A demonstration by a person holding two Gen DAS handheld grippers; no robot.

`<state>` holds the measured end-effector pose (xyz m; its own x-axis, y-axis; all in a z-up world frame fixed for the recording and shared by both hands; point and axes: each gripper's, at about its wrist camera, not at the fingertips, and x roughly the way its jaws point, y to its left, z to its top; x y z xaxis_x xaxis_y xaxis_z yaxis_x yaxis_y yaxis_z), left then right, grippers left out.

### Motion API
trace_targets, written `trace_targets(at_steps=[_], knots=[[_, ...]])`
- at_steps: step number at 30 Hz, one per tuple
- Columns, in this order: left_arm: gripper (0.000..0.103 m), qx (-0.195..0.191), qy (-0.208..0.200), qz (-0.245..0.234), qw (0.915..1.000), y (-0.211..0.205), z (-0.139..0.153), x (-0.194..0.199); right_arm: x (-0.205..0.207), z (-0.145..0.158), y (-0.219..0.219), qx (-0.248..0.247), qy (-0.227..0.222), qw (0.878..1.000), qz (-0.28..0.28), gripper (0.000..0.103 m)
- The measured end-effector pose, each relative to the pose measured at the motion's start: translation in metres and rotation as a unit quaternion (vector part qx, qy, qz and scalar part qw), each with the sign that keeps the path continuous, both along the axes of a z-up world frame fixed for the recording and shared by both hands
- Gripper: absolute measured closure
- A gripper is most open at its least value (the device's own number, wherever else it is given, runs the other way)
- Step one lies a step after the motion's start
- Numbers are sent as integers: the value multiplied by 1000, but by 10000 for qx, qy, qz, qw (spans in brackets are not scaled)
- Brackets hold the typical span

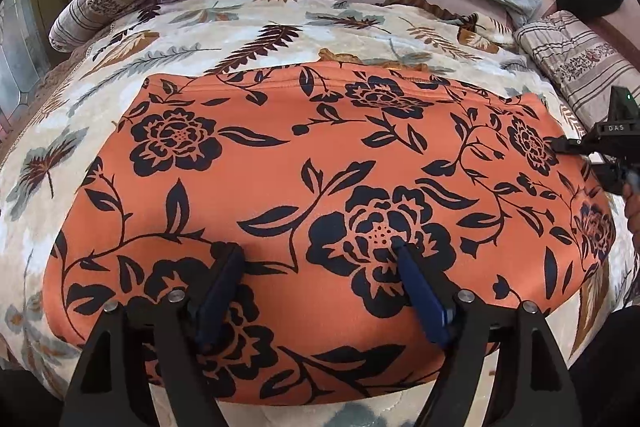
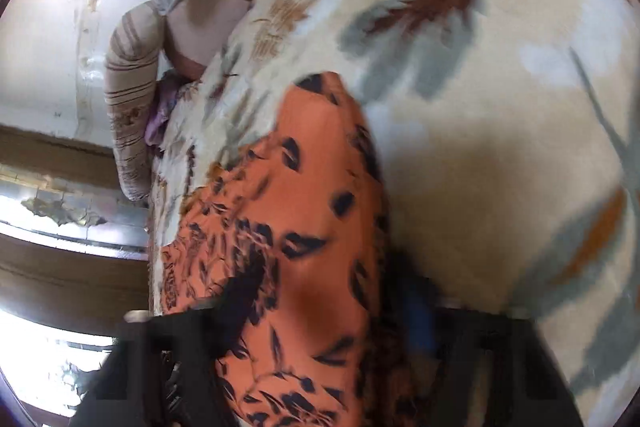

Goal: Fold small clothes

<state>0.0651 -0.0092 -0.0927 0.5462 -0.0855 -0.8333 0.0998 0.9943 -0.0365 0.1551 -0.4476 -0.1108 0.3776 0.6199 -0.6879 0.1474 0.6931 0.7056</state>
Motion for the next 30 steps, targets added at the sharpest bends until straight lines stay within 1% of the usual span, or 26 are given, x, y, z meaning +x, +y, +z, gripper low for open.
trace_targets(at_steps=[2, 4, 5, 6, 7, 8, 9, 10, 11, 12, 14, 15, 16, 18, 20, 21, 23, 25, 27, 28, 29, 30], knots=[[22, -8, 1, 20, 10000, -1, 0, 1, -2, 10, 7, -365, -182, 9991, 63, 84], [22, -11, -33, 3, 10000, 0, -1, -3, -8, 20, 7, -552, -422, 9975, -149, 84], [22, -2, -52, -4, 10000, -1, -1, -3, -8, 18, 8, -778, -400, 9959, -243, 84], [22, 10, -55, -3, 10000, -1, -2, -3, -8, 7, 6, -1012, -185, 9942, -319, 84], [22, 30, -42, -5, 10000, -2, -2, -3, -7, -1, 3, -838, -58, 9958, -364, 78], [22, 27, -20, -14, 10000, -2, -1, -2, -9, -3, -4, -644, -33, 9966, -509, 77], [22, -10, -7, -17, 10000, -1, -1, -2, -12, 2, -8, -610, -51, 9959, -667, 73], [22, -63, 0, -16, 10000, 0, -1, -2, -16, 14, -10, -848, -197, 9929, -812, 71], [22, -83, 1, -30, 10000, 1, -1, -2, -22, 31, -10, -1173, -422, 9876, -955, 71], [22, -77, 2, -49, 10000, 1, 0, -2, -24, 42, -9, -1281, -547, 9849, -1028, 71], [22, -200, -36, 3, 9998, 5, 6, -5, -32, 73, 1, -1256, -985, 9817, -1041, 71], [22, -320, -74, 82, 9994, 9, 12, -9, -35, 87, 12, -1267, -1190, 9805, -922, 71], [22, -405, -143, 146, 9990, 13, 19, -12, -39, 98, 24, -1233, -1319, 9808, -740, 71], [22, -521, -371, 251, 9976, 24, 34, -23, -45, 105, 53, -988, -1405, 9844, -383, 71], [22, -707, -597, 486, 9945, 46, 53, -38, -52, 102, 83, -749, -1396, 9874, 34, 71], [22, -829, -626, 604, 9928, 59, 59, -44, -57, 95, 101, -621, -1332, 9887, 278, 71], [22, -1127, -628, 1036, 9862, 95, 67, -57, -64, 79, 121, -554, -1210, 9900, 471, 71], [22, -1360, -558, 1387, 9794, 127, 66, -64, -69, 62, 132, -609, -1046, 9913, 519, 71], [22, -1520, -447, 1640, 9737, 155, 61, -64, -72, 44, 133, -616, -804, 9938, 466, 71], [22, -1605, -381, 1713, 9713, 162, 58, -62, -74, 34, 132, -584, -685, 9949, 446, 71], [22, -1907, -198, 1729, 9661, 172, 49, -57, -74, 27, 132, -540, -607, 9958, 422, 71], [22, -2107, -41, 1688, 9629, 176, 42, -54, -76, 22, 130, -468, -581, 9965, 390, 71]])
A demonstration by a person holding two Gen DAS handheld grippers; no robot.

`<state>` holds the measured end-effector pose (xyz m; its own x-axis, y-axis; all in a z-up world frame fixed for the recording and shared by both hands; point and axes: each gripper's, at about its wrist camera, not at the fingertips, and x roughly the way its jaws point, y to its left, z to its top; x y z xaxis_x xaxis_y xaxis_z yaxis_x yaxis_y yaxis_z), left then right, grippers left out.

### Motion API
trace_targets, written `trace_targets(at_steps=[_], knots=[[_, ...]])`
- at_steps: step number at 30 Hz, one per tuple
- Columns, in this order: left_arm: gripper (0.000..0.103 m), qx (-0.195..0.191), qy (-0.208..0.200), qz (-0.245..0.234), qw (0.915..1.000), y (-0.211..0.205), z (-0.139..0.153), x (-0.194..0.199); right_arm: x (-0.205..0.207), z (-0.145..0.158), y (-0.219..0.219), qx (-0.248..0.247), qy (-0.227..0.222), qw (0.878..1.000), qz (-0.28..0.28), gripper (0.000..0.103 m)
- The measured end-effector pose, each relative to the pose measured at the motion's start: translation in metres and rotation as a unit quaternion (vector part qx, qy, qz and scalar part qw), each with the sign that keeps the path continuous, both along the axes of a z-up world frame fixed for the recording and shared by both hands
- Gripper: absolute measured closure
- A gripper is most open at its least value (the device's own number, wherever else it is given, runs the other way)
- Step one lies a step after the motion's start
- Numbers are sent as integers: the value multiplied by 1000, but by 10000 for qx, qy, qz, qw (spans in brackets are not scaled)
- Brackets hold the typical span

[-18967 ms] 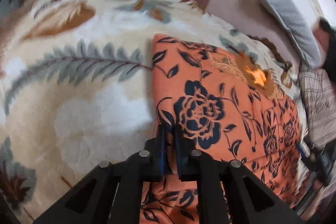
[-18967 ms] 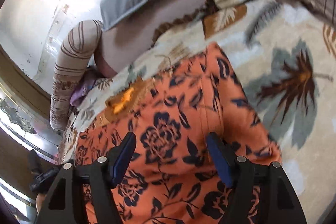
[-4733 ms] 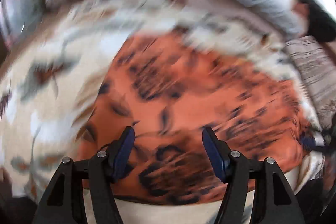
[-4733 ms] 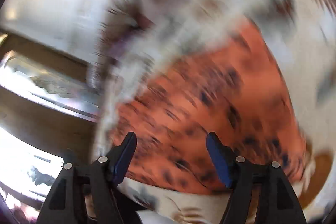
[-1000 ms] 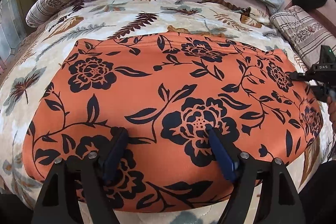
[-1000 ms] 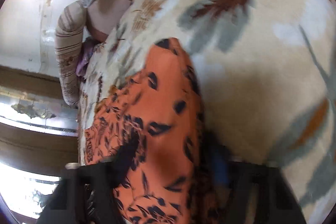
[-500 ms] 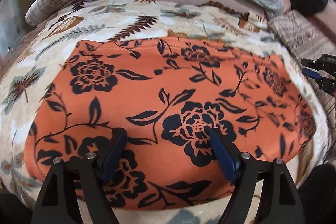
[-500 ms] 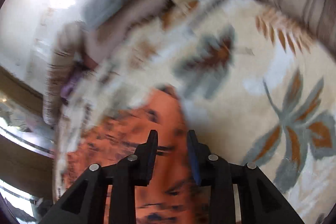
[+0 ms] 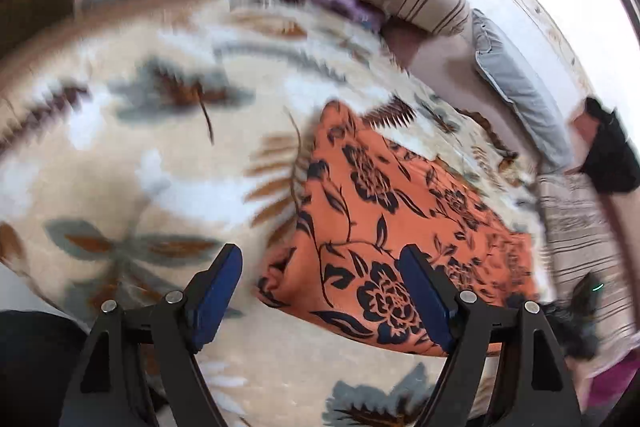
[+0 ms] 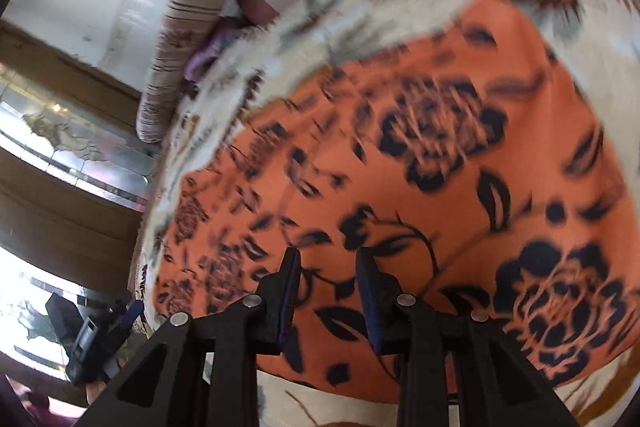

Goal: Fold small clothes

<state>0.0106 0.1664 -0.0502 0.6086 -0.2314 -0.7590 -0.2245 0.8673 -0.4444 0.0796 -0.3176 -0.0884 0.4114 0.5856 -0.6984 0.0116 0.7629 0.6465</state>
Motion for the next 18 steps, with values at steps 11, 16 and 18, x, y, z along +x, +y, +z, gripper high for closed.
trace_targets(at_steps=[11, 16, 18], knots=[[69, -654, 985, -170, 9928, 11, -44, 3, 2, -13, -9, 380, 7, 9992, -104, 71], [58, -550, 695, -209, 9958, 28, -13, 19, 1, -16, -14, 518, -20, 9986, -128, 71], [47, -490, 484, -407, 9968, 28, 0, 42, 0, -17, -16, 537, -42, 9985, -131, 71]])
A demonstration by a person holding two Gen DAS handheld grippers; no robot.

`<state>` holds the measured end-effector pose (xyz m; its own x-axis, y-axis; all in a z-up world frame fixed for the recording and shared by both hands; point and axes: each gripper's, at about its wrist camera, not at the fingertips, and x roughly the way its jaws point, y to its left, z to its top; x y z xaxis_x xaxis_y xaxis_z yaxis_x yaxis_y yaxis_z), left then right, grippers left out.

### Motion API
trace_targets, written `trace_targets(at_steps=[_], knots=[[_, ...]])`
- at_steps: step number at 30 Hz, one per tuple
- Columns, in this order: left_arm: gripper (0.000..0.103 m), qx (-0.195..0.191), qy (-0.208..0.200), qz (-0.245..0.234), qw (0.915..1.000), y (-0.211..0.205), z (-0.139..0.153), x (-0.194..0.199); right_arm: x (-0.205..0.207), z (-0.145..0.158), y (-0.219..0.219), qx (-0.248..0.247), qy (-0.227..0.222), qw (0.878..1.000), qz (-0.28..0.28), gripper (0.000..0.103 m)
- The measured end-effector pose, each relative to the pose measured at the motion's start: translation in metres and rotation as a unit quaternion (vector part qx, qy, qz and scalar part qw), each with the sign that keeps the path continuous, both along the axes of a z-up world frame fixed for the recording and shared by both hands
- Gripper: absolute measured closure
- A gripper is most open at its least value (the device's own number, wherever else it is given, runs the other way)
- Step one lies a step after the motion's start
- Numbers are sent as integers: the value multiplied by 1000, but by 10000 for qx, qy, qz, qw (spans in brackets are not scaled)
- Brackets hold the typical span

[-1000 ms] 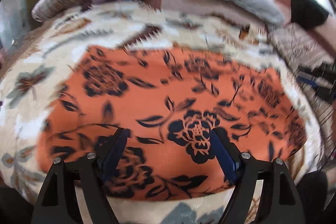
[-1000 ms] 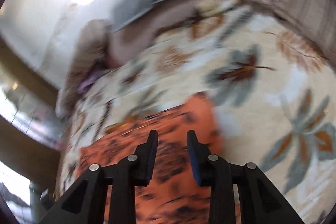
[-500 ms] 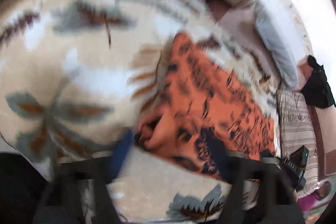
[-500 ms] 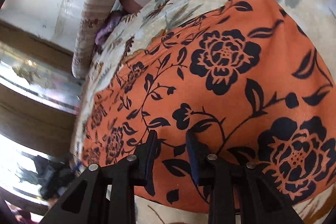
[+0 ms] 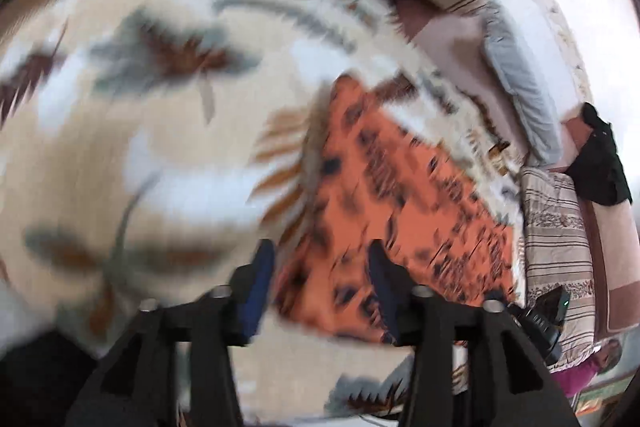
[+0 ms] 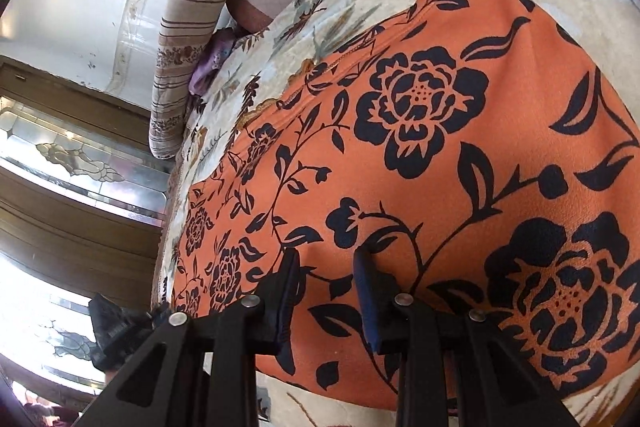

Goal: Fold small clothes

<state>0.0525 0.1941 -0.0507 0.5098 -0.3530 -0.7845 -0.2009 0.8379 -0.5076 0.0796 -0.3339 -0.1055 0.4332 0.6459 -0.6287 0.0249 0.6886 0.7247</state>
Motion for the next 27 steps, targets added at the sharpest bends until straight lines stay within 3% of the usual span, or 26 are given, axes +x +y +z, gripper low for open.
trace_targets(at_steps=[5, 6, 7, 8, 10, 13, 18, 21, 23, 24, 27], knots=[[50, -2, 346, -688, 9970, -21, -27, 73, -2, 0, -2, -11, -88, 9999, 67, 71], [56, 31, 390, -747, 9964, -23, -33, 84, -2, 0, -3, 8, -93, 9999, 78, 71], [70, 134, 486, -811, 9954, -25, -40, 96, -2, 0, -4, 36, -96, 9999, 88, 71], [73, 240, 666, -849, 9939, -27, -50, 109, -3, -1, -5, 60, -97, 9999, 97, 71], [74, 28, 689, -733, 9949, -20, -57, 125, -2, -2, -7, 125, -87, 9998, 103, 71], [74, 505, 517, -629, 9954, -17, -48, 145, -3, -3, -8, 161, -96, 9998, 101, 71], [74, 1103, 320, -391, 9926, -11, -28, 140, -1, 13, -10, -43, 4, 9999, 92, 70], [70, 1510, -53, -272, 9881, -13, -2, 108, 12, 45, -7, -88, -447, 9984, 326, 70], [45, 1499, -246, -193, 9882, -12, 11, 84, 38, 53, -4, -49, -413, 9982, 424, 52], [41, 1515, -357, -185, 9876, -16, 17, 69, 56, 48, -5, -6, -243, 9987, 441, 26], [40, 1434, -557, -288, 9877, -35, 25, 36, 111, 18, -11, -139, 366, 9986, 367, 23]])
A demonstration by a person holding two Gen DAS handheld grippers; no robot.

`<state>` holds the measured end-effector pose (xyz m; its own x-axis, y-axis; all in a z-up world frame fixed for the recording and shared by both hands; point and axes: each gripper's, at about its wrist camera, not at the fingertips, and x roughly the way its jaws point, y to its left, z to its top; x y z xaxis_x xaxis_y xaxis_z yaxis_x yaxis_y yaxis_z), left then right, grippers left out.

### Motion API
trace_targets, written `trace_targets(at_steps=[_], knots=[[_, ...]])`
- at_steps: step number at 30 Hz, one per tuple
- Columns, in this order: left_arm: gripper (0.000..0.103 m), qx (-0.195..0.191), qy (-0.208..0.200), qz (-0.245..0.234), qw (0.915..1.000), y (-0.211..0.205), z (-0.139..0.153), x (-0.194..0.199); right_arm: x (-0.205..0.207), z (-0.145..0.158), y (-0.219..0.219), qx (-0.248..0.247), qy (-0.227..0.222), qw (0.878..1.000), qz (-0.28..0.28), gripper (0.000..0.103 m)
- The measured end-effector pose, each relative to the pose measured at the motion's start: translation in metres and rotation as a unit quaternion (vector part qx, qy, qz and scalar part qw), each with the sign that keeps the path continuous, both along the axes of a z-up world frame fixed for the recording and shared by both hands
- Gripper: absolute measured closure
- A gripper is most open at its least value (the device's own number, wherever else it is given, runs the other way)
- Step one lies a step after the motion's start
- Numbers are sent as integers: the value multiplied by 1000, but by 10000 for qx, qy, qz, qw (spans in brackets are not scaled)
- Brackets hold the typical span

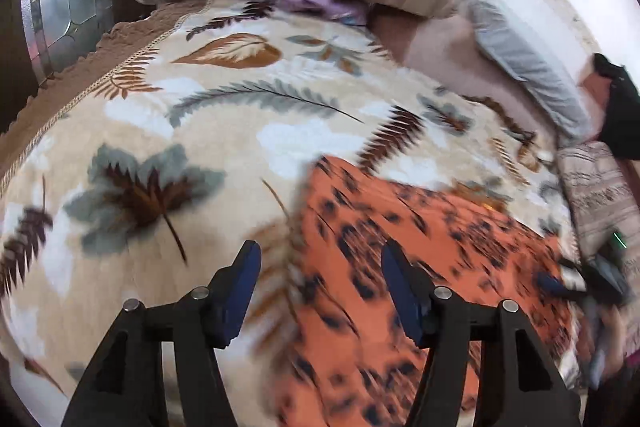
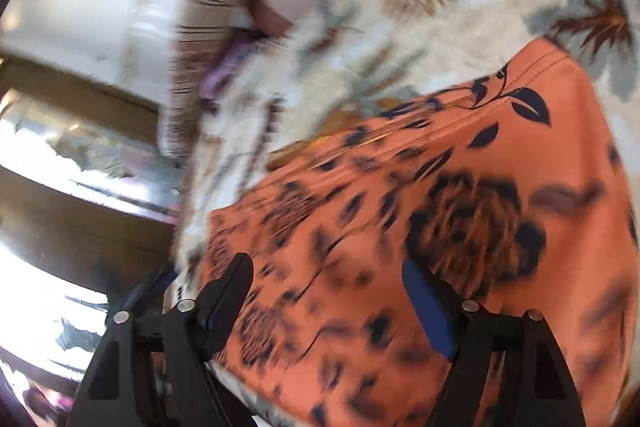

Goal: Fold small clothes

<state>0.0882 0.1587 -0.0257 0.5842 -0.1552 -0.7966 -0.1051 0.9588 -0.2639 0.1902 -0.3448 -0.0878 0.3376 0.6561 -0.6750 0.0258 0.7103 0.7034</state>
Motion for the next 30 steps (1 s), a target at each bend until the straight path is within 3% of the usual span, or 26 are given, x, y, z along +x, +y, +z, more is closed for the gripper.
trace_targets(at_steps=[1, 4, 5, 7, 10, 13, 15, 17, 18, 22, 26, 28, 30], knots=[[40, -25, 24, -80, 10000, -7, 0, -2, 16, -7, -10, -74, 23, 9998, -201, 27], [40, -48, 72, -177, 9998, -24, -4, -25, 25, -6, -48, 326, 75, 9880, -1505, 25], [40, -69, 95, -176, 9998, -26, -5, -30, 23, 0, -50, 318, -53, 9865, -1604, 24], [40, -67, 155, -196, 9997, -31, -8, -38, 16, 12, -40, 298, -218, 9891, -1424, 24], [40, -43, 174, -138, 9997, -37, -9, -49, -5, 20, -5, 303, -293, 9968, -684, 24], [40, -73, 263, -146, 9995, -44, -9, -54, -14, 7, 17, 225, -110, 9996, -133, 24], [40, -62, 301, -232, 9993, -50, -8, -58, -9, -9, 9, 109, 71, 9993, -360, 26], [40, -55, 268, -305, 9992, -55, -4, -65, -9, -14, -16, 625, 194, 9923, -1054, 27], [40, -41, 249, -297, 9992, -55, -3, -68, -14, -6, -21, 640, 134, 9894, -1295, 24], [40, -126, 275, -163, 9994, -55, -3, -76, -39, 27, -8, 493, -319, 9949, -825, 24], [40, -149, 200, -266, 9993, -65, 3, -78, -68, 11, 7, 290, -189, 9989, -329, 24], [40, -125, 64, -344, 9993, -70, 7, -81, -72, -11, -1, 139, 110, 9987, -481, 26], [40, -127, 128, -377, 9991, -72, 7, -84, -76, -10, -13, 492, 92, 9951, -854, 25]])
